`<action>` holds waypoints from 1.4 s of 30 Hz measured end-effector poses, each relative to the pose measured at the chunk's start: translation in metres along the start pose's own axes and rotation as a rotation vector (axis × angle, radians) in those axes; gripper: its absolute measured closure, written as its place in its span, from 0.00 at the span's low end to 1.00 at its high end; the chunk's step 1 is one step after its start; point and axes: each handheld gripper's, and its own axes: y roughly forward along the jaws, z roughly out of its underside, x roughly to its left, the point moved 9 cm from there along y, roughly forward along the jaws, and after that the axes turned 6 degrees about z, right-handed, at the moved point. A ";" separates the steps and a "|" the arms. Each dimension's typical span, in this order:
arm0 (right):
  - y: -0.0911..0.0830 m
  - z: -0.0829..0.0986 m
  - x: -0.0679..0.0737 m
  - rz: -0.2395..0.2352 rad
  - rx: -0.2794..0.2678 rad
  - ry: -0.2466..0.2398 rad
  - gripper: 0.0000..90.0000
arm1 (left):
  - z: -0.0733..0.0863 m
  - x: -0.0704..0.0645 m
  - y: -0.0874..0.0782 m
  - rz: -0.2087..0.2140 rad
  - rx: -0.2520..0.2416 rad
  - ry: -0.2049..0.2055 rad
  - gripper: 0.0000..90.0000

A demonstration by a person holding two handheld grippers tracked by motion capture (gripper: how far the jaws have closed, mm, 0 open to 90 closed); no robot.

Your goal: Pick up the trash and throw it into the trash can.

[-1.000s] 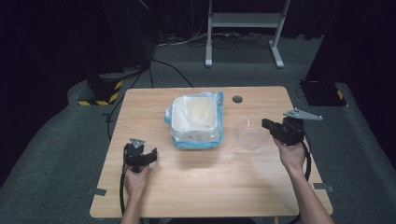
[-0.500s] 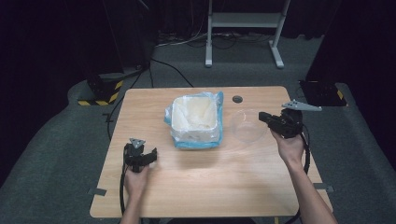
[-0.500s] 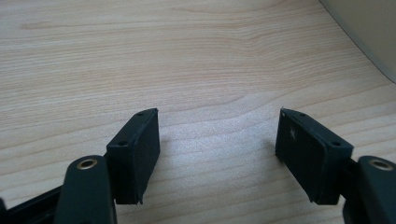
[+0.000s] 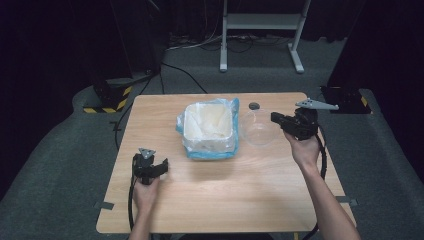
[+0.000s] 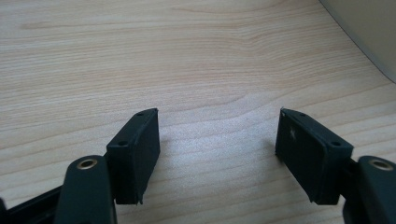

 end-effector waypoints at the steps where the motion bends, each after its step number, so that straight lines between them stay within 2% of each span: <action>1: 0.001 -0.004 0.003 -0.006 -0.005 0.003 0.95 | 0.000 0.000 0.000 -0.001 0.000 0.001 0.34; 13: 0.010 -0.021 0.016 -0.031 -0.020 0.011 0.95 | 0.000 0.000 0.000 -0.001 0.000 0.001 0.34; 26: 0.024 -0.034 0.031 -0.038 -0.023 -0.007 0.95 | 0.000 0.000 0.000 -0.001 0.001 0.001 0.34; 42: 0.043 -0.036 0.043 -0.043 -0.009 0.013 0.95 | 0.000 0.000 0.000 -0.001 0.000 0.001 0.34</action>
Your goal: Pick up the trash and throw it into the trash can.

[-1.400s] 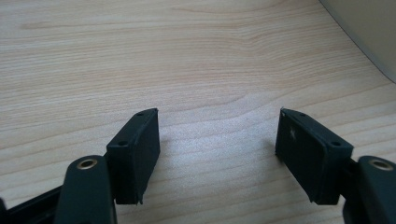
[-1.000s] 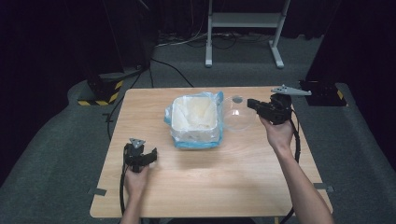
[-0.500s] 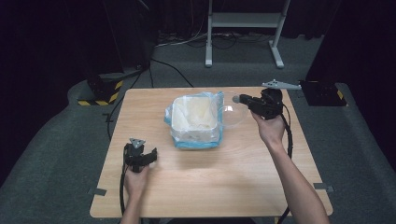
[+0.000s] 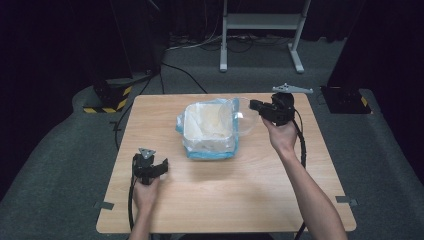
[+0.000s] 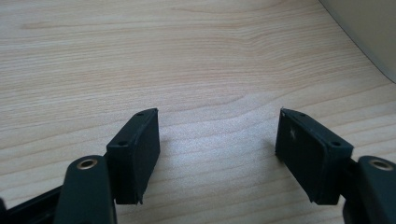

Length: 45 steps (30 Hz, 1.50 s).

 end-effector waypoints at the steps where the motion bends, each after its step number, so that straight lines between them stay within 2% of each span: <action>1: 0.001 0.000 0.000 -0.002 -0.001 0.000 0.95 | 0.000 0.000 0.000 0.000 0.000 0.000 0.34; 29: 0.030 0.002 0.022 -0.009 0.014 -0.003 0.94 | 0.000 0.000 0.000 0.000 0.000 0.000 0.34; 30: 0.030 0.002 0.023 -0.012 0.014 -0.003 0.93 | 0.000 0.000 0.000 0.000 0.000 0.000 0.34; 32: 0.031 0.002 0.025 -0.028 0.012 0.002 0.84 | 0.000 0.000 0.000 0.000 -0.002 -0.002 0.34; 36: 0.031 0.004 0.025 -0.045 0.008 0.010 0.77 | 0.000 0.000 0.000 0.000 -0.002 -0.002 0.34; 45: 0.025 0.001 0.029 -0.065 -0.011 0.005 0.69 | 0.000 0.000 0.000 0.000 -0.002 -0.002 0.34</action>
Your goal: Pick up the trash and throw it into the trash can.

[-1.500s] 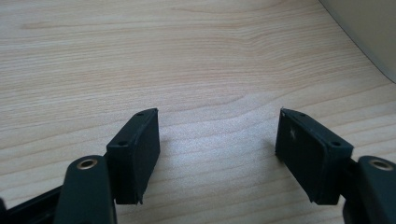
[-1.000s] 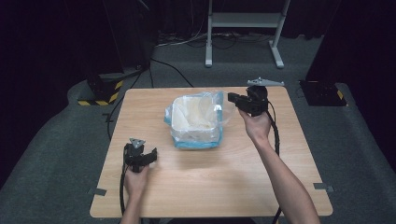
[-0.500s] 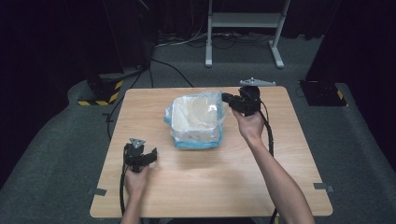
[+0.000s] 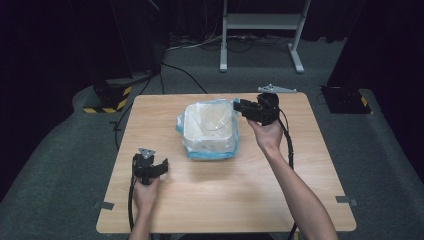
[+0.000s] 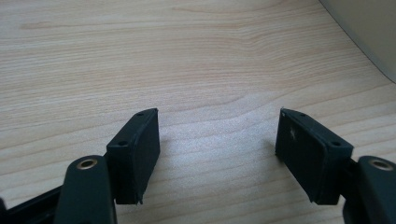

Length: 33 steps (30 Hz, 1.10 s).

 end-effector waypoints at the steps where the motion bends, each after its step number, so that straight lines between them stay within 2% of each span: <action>1: 0.000 0.000 0.000 0.001 -0.001 -0.001 0.68 | 0.000 0.000 0.000 0.000 0.000 0.000 0.34; 4: -0.004 -0.001 -0.002 0.005 -0.011 0.007 0.64 | 0.000 0.000 0.000 0.000 0.002 0.001 0.34; 13: -0.017 -0.002 -0.008 0.020 -0.030 -0.015 0.62 | 0.000 0.000 0.000 0.000 0.002 0.001 0.34; 19: -0.031 0.003 -0.020 0.054 -0.040 -0.035 0.62 | 0.000 0.000 0.000 0.000 0.002 0.001 0.34; 33: -0.051 0.019 -0.042 0.104 -0.039 -0.035 0.60 | 0.000 0.000 0.000 0.000 0.002 0.002 0.34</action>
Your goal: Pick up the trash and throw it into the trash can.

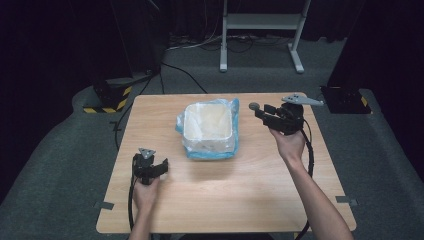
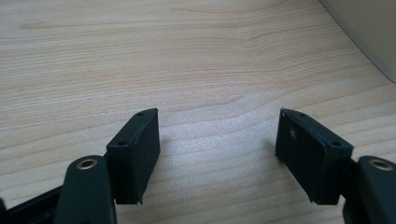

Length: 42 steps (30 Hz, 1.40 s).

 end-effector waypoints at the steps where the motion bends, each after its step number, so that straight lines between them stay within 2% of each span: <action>1: -0.001 0.001 -0.002 0.005 0.000 -0.001 0.60 | 0.000 0.000 0.000 0.000 -0.001 0.000 0.34; 15: -0.022 0.022 -0.030 0.073 0.005 -0.005 0.59 | 0.000 0.000 0.000 0.000 0.000 0.000 0.34; 22: -0.029 0.031 -0.037 0.094 0.013 -0.017 0.57 | 0.000 0.000 0.000 0.000 -0.001 0.000 0.34; 30: -0.037 0.044 -0.046 0.111 0.013 -0.005 0.52 | 0.000 0.000 0.000 0.000 -0.001 -0.001 0.34; 35: -0.041 0.058 -0.052 0.152 0.018 -0.026 0.50 | 0.000 0.000 0.000 0.000 -0.001 0.000 0.34; 38: -0.042 0.063 -0.053 0.158 0.019 -0.025 0.49 | 0.000 0.000 0.000 0.000 -0.001 0.000 0.34; 42: -0.043 0.078 -0.058 0.160 0.030 -0.008 0.49 | 0.000 0.000 0.000 0.000 -0.001 0.000 0.34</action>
